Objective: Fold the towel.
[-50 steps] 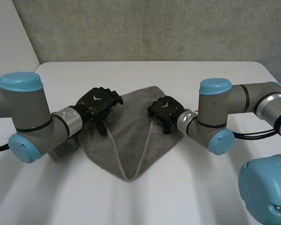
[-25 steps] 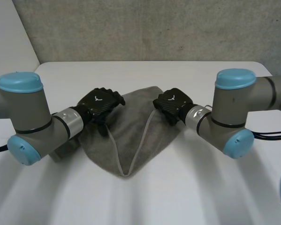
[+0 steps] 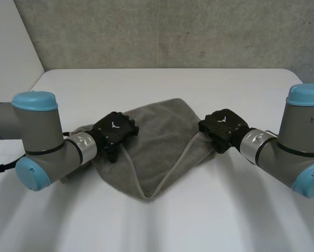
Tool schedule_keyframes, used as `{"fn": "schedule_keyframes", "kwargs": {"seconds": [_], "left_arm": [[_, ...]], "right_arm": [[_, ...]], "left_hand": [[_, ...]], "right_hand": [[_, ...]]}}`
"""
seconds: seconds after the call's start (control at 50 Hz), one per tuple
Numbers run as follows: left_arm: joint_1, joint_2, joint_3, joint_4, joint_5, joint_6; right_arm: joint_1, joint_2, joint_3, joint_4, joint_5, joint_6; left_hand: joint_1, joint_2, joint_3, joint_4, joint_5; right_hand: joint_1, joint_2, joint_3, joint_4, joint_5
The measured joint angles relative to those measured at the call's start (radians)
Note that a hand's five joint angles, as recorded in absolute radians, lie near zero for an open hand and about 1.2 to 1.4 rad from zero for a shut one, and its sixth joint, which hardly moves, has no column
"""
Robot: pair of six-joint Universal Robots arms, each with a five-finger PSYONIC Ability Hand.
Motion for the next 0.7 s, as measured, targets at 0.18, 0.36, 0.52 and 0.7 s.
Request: {"fn": "schedule_keyframes", "kwargs": {"seconds": [0.18,0.36,0.52,0.7], "left_arm": [[0.048,-0.031,0.051,-0.014,-0.056,0.019],[0.065,-0.065,0.106,-0.097,-0.083,0.025],[0.076,-0.073,0.119,-0.159,-0.096,0.095],[0.093,-0.019,0.094,-0.165,-0.145,0.121]], "right_arm": [[-0.019,-0.032,0.06,-0.002,-0.05,0.0],[-0.031,-0.044,0.092,-0.014,-0.055,-0.001],[-0.039,-0.047,0.101,-0.019,-0.055,-0.001],[-0.057,-0.07,0.129,-0.018,-0.057,0.0]], "left_hand": [[0.103,0.104,0.104,0.106,0.094],[0.248,0.243,0.243,0.242,0.228],[0.466,0.481,0.469,0.491,0.463],[0.585,0.613,0.598,0.619,0.593]], "right_hand": [[0.0,0.0,0.0,0.0,0.0],[0.0,0.0,0.0,0.0,0.0],[0.0,0.0,0.0,0.0,0.0],[0.0,0.0,0.0,0.0,0.0]]}}
